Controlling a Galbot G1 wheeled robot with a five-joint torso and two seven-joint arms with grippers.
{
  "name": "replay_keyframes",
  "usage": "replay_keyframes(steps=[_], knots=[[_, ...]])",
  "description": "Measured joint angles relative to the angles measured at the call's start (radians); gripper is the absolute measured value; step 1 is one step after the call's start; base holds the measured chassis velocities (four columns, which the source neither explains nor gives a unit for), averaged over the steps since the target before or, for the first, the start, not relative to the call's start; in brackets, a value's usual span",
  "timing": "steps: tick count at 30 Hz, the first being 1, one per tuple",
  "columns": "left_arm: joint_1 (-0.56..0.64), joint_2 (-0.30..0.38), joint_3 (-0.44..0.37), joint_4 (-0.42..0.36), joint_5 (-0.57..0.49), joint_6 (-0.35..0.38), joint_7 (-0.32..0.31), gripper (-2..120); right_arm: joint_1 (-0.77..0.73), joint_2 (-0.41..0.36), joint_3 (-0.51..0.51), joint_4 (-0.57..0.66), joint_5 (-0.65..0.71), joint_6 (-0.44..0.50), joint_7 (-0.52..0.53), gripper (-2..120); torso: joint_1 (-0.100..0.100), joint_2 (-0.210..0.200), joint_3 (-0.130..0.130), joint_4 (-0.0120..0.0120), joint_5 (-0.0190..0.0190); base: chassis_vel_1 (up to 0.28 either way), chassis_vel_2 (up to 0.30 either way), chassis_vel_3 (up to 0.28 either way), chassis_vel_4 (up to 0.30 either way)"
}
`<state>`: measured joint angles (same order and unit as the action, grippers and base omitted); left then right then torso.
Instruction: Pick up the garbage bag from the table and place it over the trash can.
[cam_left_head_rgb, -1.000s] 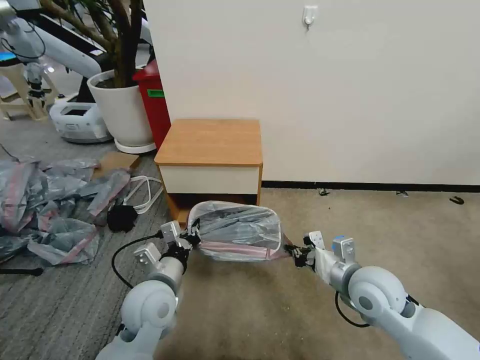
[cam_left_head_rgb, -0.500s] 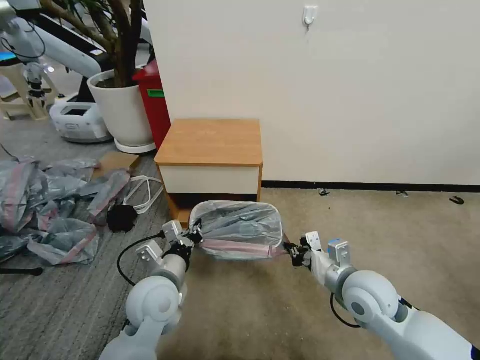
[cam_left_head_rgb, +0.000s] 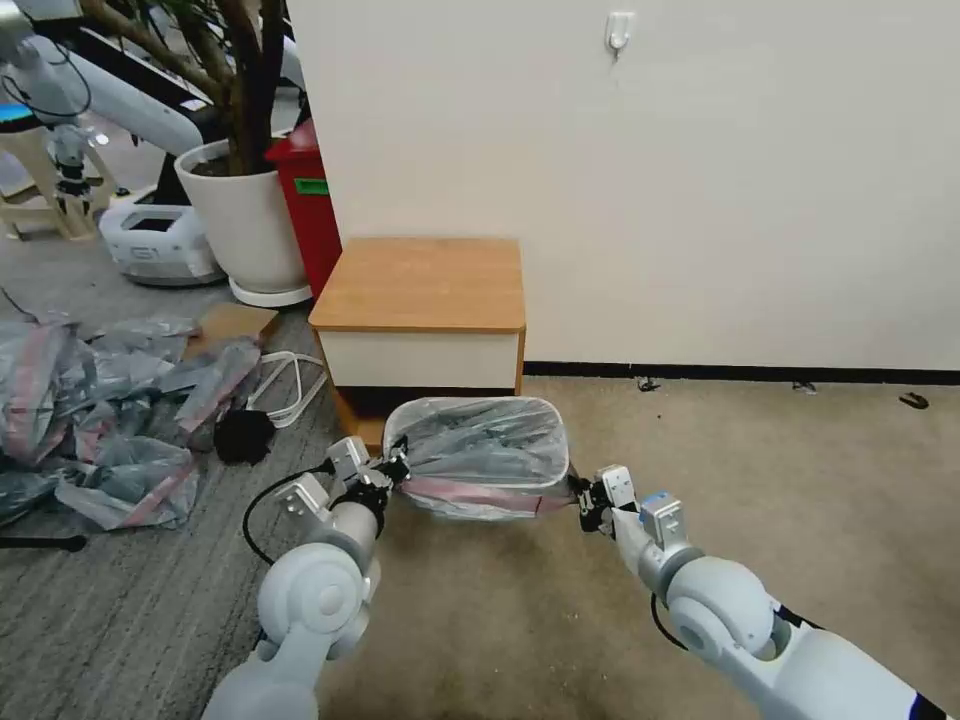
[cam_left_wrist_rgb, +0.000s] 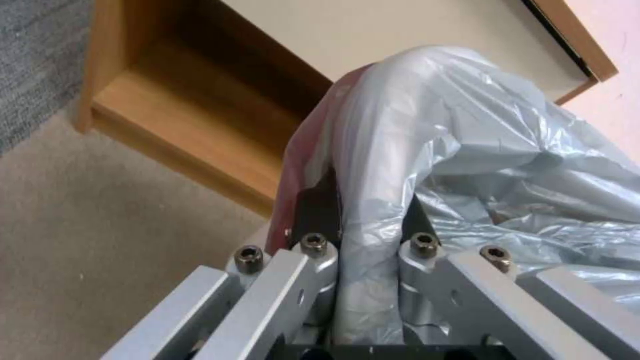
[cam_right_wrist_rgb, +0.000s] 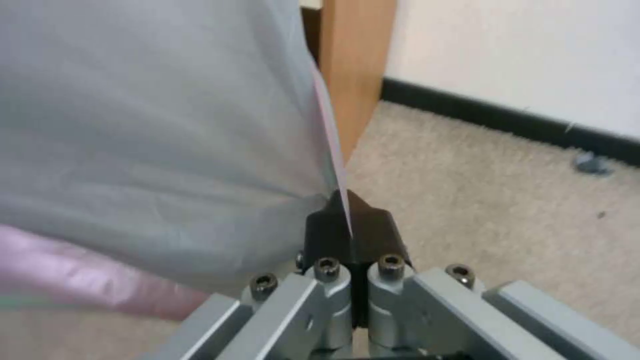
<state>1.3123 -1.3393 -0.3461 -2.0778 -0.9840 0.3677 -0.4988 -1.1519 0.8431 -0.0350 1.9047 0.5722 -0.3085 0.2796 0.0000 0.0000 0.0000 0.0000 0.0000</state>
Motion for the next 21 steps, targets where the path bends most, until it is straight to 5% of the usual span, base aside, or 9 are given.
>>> replay_keyframes(steps=[21], knots=[[-0.001, 0.020, -0.016, -0.050, -0.146, 0.077, -0.061, 5, 0.034, 0.013, -0.038, -0.093, -0.049, 0.033, -0.007, 0, 0.000, 0.000, 0.000, 0.0001, 0.0000, 0.000, 0.000, 0.000, 0.000]])
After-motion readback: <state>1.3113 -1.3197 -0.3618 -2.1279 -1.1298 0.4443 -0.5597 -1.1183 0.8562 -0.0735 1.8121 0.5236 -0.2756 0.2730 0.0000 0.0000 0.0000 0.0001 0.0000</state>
